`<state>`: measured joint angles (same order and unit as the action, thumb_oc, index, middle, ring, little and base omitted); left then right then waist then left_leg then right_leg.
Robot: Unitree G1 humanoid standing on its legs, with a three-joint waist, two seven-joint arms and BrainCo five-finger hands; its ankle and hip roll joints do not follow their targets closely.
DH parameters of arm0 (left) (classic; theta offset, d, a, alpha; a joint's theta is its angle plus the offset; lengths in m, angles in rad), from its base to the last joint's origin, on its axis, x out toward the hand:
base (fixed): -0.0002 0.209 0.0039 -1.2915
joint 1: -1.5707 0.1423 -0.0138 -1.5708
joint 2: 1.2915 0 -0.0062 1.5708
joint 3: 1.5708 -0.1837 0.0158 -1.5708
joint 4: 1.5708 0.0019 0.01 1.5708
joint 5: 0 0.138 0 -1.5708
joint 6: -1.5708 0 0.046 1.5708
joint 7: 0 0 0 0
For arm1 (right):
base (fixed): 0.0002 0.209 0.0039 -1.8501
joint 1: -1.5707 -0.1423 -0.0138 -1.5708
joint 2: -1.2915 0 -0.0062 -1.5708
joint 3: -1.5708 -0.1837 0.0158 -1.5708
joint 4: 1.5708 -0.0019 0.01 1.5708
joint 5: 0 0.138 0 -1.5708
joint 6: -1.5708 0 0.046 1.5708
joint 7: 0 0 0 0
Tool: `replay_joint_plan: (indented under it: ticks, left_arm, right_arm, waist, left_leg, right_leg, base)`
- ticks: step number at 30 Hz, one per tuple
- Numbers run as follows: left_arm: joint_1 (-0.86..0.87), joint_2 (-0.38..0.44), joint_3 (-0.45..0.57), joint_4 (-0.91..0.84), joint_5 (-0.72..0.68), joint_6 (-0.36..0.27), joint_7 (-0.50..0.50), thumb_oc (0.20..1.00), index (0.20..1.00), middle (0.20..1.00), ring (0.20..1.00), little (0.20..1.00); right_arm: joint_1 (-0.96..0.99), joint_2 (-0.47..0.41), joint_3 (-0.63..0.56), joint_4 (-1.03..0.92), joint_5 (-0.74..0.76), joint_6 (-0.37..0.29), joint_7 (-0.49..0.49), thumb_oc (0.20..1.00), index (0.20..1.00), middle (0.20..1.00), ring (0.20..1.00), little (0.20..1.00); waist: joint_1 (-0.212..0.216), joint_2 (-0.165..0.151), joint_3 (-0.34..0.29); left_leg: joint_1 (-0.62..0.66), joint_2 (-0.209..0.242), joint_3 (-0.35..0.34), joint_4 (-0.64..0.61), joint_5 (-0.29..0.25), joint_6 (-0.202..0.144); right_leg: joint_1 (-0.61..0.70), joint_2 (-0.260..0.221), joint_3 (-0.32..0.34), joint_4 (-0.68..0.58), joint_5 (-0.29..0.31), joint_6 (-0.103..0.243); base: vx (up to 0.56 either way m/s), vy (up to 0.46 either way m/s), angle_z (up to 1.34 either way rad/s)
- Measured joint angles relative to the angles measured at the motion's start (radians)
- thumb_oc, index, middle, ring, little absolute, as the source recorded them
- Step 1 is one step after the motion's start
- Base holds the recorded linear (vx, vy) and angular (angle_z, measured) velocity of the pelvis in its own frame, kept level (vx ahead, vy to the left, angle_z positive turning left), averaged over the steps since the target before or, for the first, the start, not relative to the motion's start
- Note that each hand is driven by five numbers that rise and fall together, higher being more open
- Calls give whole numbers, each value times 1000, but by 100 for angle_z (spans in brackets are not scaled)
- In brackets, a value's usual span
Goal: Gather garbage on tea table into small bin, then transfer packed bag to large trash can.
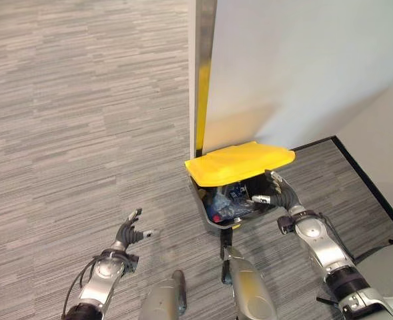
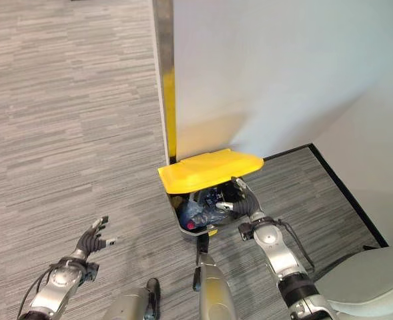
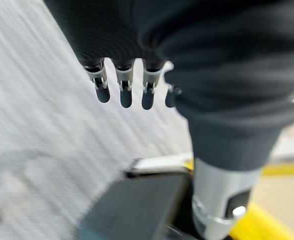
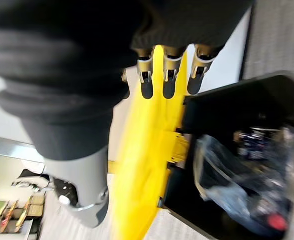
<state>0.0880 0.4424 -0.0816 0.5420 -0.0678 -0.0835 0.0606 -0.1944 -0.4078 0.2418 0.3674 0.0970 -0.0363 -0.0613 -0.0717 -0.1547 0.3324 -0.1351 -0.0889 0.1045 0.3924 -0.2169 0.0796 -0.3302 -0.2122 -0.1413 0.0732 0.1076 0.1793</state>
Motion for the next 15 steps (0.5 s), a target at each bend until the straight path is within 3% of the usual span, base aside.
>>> replay_joint_plan:
  ticks: [3,4,6,7,8,10,11,15]
  left_arm:
    - [78,-11,91,132,-1,8,-5,1000,1000,1000,1000,1000]
    - [101,-13,111,186,-15,12,-4,1000,1000,1000,1000,1000]
    - [117,-21,114,186,-38,24,-5,1000,1000,1000,1000,1000]
    - [117,-20,114,180,-39,26,-5,1000,1000,1000,1000,1000]
    - [114,-23,114,160,-39,30,-4,1000,1000,1000,1000,1000]
    - [112,-21,112,124,-39,30,-5,1000,1000,1000,1000,1000]
    - [99,-29,106,128,-40,32,-5,1000,1000,1000,1000,1000]
    - [90,-44,82,103,-41,30,-9,1000,1000,1000,1000,1000]
  right_arm:
    - [101,3,-47,19,-26,-2,24,1000,1000,1000,1000,1000]
    - [147,11,-80,81,-38,2,27,1000,1000,1000,1000,1000]
    - [180,0,-89,128,-40,6,28,1000,1000,1000,1000,1000]
    - [182,-3,-89,137,-40,7,28,1000,1000,1000,1000,1000]
    - [184,-3,-101,137,-40,5,29,1000,1000,1000,1000,1000]
    - [196,-4,-107,138,-41,5,28,1000,1000,1000,1000,1000]
    - [199,-4,-116,155,-41,5,28,1000,1000,1000,1000,1000]
    - [234,-6,-117,188,-42,21,23,1000,1000,1000,1000,1000]
  waist:
    - [27,1,-18]
    - [31,9,-21]
    - [40,52,-46]
    - [46,63,-48]
    - [54,83,-58]
    - [51,75,-65]
    - [50,91,-64]
    - [48,101,-124]
  left_leg:
    - [31,-15,25,-46,34,61]
    - [54,-11,23,-76,63,60]
    - [29,28,13,-105,99,40]
    - [24,43,10,-126,113,40]
    - [29,69,-1,-214,162,22]
    - [42,64,-8,-254,181,-15]
    - [46,78,-26,-268,187,-25]
    - [89,125,-13,-380,239,-89]
  right_leg:
    - [22,-23,-41,16,-50,63]
    - [30,-23,-24,59,-81,94]
    - [-63,7,-1,325,-114,24]
    - [-86,25,16,411,-127,5]
    - [-36,65,42,428,-167,-20]
    - [111,85,70,233,-164,-34]
    - [144,112,80,155,-128,-83]
    - [189,172,72,27,-58,-105]
  base:
    - [-127,129,-5]
    - [-206,86,25]
    - [-77,6,16]
    - [88,-108,-14]
    - [120,-133,-23]
    - [108,-115,-12]
    - [114,-111,1]
    - [114,-78,-18]
